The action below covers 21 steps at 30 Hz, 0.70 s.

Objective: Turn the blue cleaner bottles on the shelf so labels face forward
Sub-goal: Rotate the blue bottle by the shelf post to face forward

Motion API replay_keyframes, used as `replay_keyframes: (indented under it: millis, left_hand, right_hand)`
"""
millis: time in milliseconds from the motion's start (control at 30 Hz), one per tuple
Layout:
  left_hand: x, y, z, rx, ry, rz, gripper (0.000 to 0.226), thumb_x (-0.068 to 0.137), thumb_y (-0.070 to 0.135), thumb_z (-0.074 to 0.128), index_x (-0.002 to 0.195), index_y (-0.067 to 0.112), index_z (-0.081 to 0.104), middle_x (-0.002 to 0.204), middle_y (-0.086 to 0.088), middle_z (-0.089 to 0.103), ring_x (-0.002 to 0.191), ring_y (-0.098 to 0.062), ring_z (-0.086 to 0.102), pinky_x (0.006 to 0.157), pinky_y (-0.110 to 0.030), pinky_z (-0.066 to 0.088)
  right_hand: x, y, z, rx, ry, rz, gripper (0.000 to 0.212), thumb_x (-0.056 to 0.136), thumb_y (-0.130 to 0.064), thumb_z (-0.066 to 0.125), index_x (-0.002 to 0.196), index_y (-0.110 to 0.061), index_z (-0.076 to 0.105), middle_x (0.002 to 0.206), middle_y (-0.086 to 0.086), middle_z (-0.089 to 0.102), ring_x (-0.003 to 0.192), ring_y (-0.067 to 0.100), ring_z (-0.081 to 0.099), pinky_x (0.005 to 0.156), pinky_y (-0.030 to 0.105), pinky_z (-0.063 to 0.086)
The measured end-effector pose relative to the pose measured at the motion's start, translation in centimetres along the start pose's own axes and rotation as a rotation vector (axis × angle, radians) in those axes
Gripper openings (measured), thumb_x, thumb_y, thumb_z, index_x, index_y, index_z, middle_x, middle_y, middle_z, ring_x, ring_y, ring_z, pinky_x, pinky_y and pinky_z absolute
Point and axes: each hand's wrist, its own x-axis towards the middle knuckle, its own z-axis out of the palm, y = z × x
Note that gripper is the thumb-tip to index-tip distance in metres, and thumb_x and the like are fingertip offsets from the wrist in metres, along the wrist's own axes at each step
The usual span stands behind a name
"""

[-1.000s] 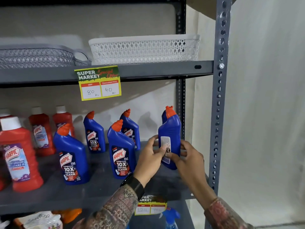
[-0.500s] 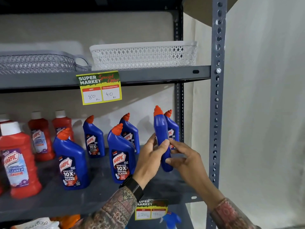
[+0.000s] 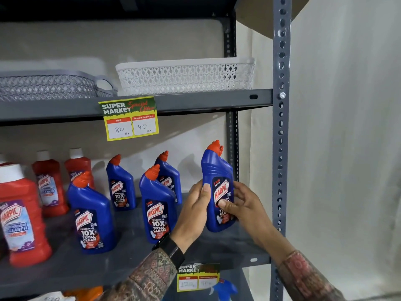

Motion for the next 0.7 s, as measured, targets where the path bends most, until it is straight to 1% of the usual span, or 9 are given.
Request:
replay_keyframes:
  millis: [133, 200, 267, 333, 433, 500, 533, 633, 700]
  left_hand:
    - [-0.2, 0.2, -0.7, 0.051, -0.039, 0.009, 0.029, 0.105, 0.034, 0.057, 0.134, 0.031, 0.059, 0.114, 0.008, 0.079, 0.108, -0.005, 0.075, 0.082, -0.02, 0.062]
    - [-0.2, 0.1, -1.1, 0.111, -0.063, -0.004, 0.026, 0.103, 0.03, 0.062, 0.129, 0.028, 0.062, 0.111, 0.004, 0.08, 0.105, -0.004, 0.076, 0.081, -0.019, 0.061]
    - [-0.1, -0.2, -1.4, 0.109, -0.033, -0.011, 0.023, 0.103, 0.026, 0.061, 0.126, 0.026, 0.065, 0.115, 0.0, 0.079, 0.106, -0.007, 0.076, 0.081, -0.021, 0.062]
    - [0.0, -0.7, -1.5, 0.052, 0.01, -0.03, 0.025, 0.104, 0.023, 0.06, 0.128, 0.024, 0.065, 0.117, 0.0, 0.079, 0.108, -0.011, 0.077, 0.083, -0.024, 0.063]
    - [-0.1, -1.4, -1.1, 0.006, 0.03, -0.068, 0.025, 0.105, 0.024, 0.058, 0.13, 0.025, 0.063, 0.119, 0.002, 0.079, 0.112, -0.013, 0.076, 0.087, -0.028, 0.063]
    - [-0.2, -1.9, -0.7, 0.013, -0.003, -0.101, 0.027, 0.107, 0.023, 0.055, 0.133, 0.027, 0.058, 0.121, 0.004, 0.077, 0.111, -0.009, 0.075, 0.089, -0.028, 0.062]
    - [-0.2, -2.0, -0.4, 0.032, -0.021, -0.11, 0.029, 0.107, 0.022, 0.054, 0.136, 0.029, 0.055, 0.122, 0.006, 0.075, 0.11, -0.007, 0.074, 0.089, -0.027, 0.061]
    - [-0.4, -2.5, 0.4, 0.09, -0.064, -0.127, 0.032, 0.108, 0.022, 0.052, 0.136, 0.037, 0.05, 0.124, 0.012, 0.07, 0.112, -0.001, 0.068, 0.086, -0.022, 0.058]
    - [-0.5, -2.9, 0.8, 0.1, -0.075, -0.149, 0.031, 0.108, 0.023, 0.051, 0.133, 0.04, 0.048, 0.124, 0.012, 0.069, 0.115, -0.003, 0.067, 0.085, -0.021, 0.058]
  right_hand:
    - [-0.2, 0.2, 0.5, -0.114, 0.165, -0.04, 0.072, 0.07, -0.015, 0.093, 0.129, -0.022, 0.053, 0.113, -0.002, 0.074, 0.098, 0.015, 0.076, 0.071, 0.025, 0.064]
    - [-0.3, 0.2, 0.6, -0.196, 0.205, -0.067, 0.074, 0.068, -0.018, 0.096, 0.126, -0.025, 0.051, 0.108, -0.009, 0.073, 0.092, 0.008, 0.076, 0.067, 0.02, 0.062]
    - [-0.4, 0.3, 0.5, -0.235, 0.188, -0.064, 0.069, 0.071, -0.017, 0.093, 0.125, -0.027, 0.051, 0.108, -0.01, 0.074, 0.092, 0.006, 0.076, 0.07, 0.022, 0.064]
    - [-0.4, 0.3, 0.1, -0.259, 0.121, -0.059, 0.062, 0.08, -0.012, 0.086, 0.129, -0.03, 0.053, 0.116, -0.009, 0.072, 0.103, 0.012, 0.074, 0.078, 0.028, 0.066]
    - [-0.8, 0.4, -0.2, -0.295, 0.04, -0.032, 0.071, 0.088, 0.004, 0.074, 0.138, -0.039, 0.047, 0.12, -0.01, 0.067, 0.108, 0.01, 0.068, 0.072, 0.016, 0.062]
    - [-1.1, 0.8, -0.3, -0.333, 0.06, -0.007, 0.074, 0.088, 0.008, 0.072, 0.141, -0.038, 0.046, 0.12, -0.009, 0.067, 0.108, 0.009, 0.067, 0.071, 0.015, 0.061]
    - [-1.2, 1.1, -0.3, -0.363, 0.078, 0.007, 0.074, 0.088, 0.008, 0.071, 0.141, -0.037, 0.046, 0.121, -0.008, 0.067, 0.11, 0.011, 0.067, 0.075, 0.018, 0.062]
    - [-1.5, 2.0, -0.8, -0.42, 0.129, 0.065, 0.074, 0.089, 0.007, 0.07, 0.146, -0.033, 0.042, 0.125, -0.004, 0.067, 0.117, 0.019, 0.066, 0.094, 0.044, 0.063]
    - [-1.6, 2.4, -1.0, -0.436, 0.14, 0.101, 0.075, 0.091, 0.005, 0.069, 0.149, -0.032, 0.038, 0.128, -0.001, 0.066, 0.119, 0.02, 0.065, 0.098, 0.049, 0.06]
